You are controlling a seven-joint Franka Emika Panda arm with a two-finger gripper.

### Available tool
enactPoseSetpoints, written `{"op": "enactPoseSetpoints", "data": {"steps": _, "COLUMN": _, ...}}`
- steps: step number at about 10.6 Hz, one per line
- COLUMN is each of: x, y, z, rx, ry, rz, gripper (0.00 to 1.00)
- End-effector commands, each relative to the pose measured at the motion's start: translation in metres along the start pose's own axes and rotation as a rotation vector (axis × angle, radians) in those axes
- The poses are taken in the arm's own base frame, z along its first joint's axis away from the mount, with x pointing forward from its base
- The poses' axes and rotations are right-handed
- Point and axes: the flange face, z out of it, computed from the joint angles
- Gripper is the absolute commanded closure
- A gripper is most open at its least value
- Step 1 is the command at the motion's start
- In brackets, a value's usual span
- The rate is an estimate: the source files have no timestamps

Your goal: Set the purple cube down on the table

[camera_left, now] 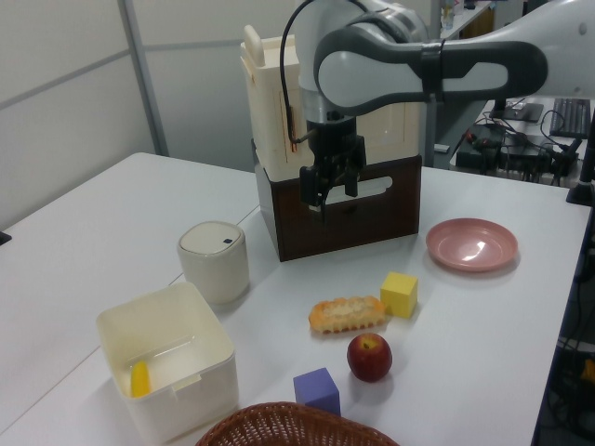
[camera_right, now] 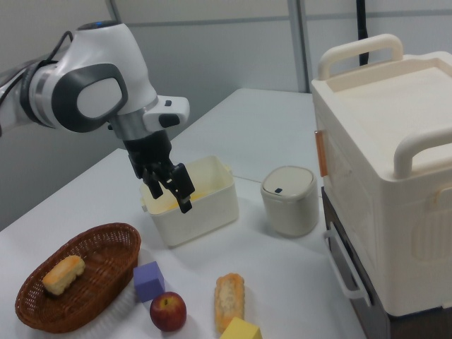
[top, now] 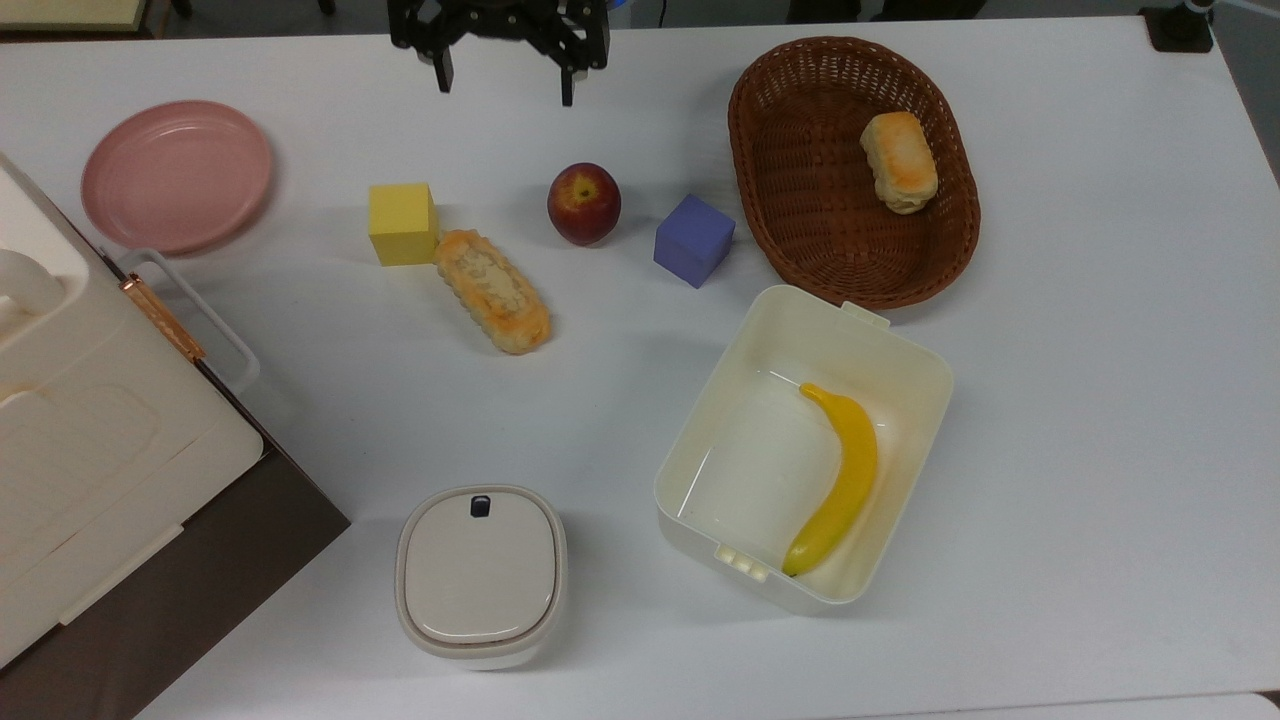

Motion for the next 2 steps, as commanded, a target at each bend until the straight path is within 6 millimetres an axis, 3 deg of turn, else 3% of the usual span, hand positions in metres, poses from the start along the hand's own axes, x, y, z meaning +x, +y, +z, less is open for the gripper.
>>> {"op": "enactPoseSetpoints", "data": {"steps": 1, "x": -0.0123, "y": -0.0022, "z": -0.0044, "rx": 0.015, "ry": -0.008, "rz": -0.003, "gripper": 0.0}}
{"op": "enactPoseSetpoints", "data": {"steps": 2, "x": -0.0123, "y": -0.002, "z": -0.0044, "rx": 0.014, "ry": -0.008, "rz": -0.005, "gripper": 0.0}}
